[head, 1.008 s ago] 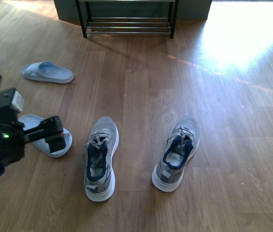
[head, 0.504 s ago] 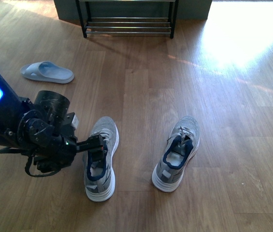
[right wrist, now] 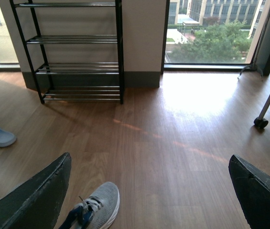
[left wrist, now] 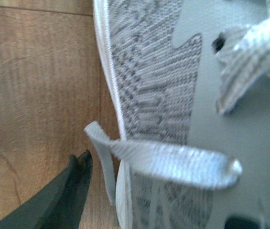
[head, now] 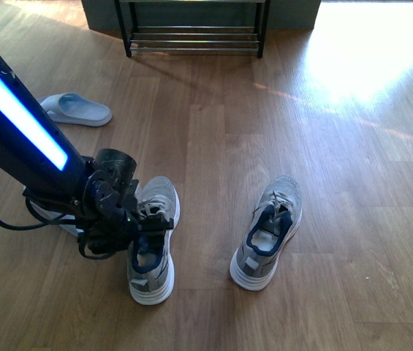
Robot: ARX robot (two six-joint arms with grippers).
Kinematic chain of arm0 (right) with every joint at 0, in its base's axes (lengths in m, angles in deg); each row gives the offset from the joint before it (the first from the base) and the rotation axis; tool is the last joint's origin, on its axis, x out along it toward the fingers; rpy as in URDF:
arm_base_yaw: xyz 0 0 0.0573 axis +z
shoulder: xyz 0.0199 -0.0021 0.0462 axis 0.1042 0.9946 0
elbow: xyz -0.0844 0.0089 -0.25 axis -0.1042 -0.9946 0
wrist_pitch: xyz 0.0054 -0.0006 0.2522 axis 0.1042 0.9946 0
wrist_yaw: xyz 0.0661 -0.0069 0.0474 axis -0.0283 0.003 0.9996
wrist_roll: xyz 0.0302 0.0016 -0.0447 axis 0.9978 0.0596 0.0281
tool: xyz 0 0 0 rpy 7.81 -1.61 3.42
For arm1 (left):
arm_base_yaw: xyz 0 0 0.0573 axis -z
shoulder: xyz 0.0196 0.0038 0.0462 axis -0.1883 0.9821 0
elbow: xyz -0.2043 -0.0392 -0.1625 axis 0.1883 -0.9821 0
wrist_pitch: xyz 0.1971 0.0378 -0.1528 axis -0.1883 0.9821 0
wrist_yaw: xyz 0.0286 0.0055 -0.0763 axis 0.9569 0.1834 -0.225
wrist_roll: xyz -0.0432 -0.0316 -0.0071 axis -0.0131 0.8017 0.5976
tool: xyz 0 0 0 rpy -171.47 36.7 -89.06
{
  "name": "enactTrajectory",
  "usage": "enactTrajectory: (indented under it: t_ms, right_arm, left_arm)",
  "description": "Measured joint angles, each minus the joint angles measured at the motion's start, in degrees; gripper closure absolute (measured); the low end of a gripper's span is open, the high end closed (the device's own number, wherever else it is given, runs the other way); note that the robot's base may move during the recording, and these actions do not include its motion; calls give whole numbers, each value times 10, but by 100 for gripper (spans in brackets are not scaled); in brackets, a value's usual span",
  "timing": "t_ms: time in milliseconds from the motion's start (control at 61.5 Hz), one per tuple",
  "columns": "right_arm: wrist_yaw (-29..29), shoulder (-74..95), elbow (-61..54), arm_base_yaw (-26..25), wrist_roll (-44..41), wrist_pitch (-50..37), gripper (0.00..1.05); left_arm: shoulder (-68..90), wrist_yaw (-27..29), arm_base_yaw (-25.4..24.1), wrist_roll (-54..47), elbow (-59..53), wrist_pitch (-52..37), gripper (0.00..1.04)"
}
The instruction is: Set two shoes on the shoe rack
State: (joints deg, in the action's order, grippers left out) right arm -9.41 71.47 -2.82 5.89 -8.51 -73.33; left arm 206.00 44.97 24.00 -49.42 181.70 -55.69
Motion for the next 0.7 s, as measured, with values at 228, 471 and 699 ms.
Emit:
enactTrajectory:
  t_ms: [228, 471, 699]
  right_arm:
    - [0, 0, 0, 0, 0, 0, 9]
    - [0, 0, 0, 0, 0, 0, 9]
    - [0, 0, 0, 0, 0, 0, 9]
  left_arm:
    - [8, 20, 7, -19, 35, 16, 72]
    - [-5, 54, 9, -35, 12, 7, 97]
    - [-114, 124, -1, -63, -124, -60, 98]
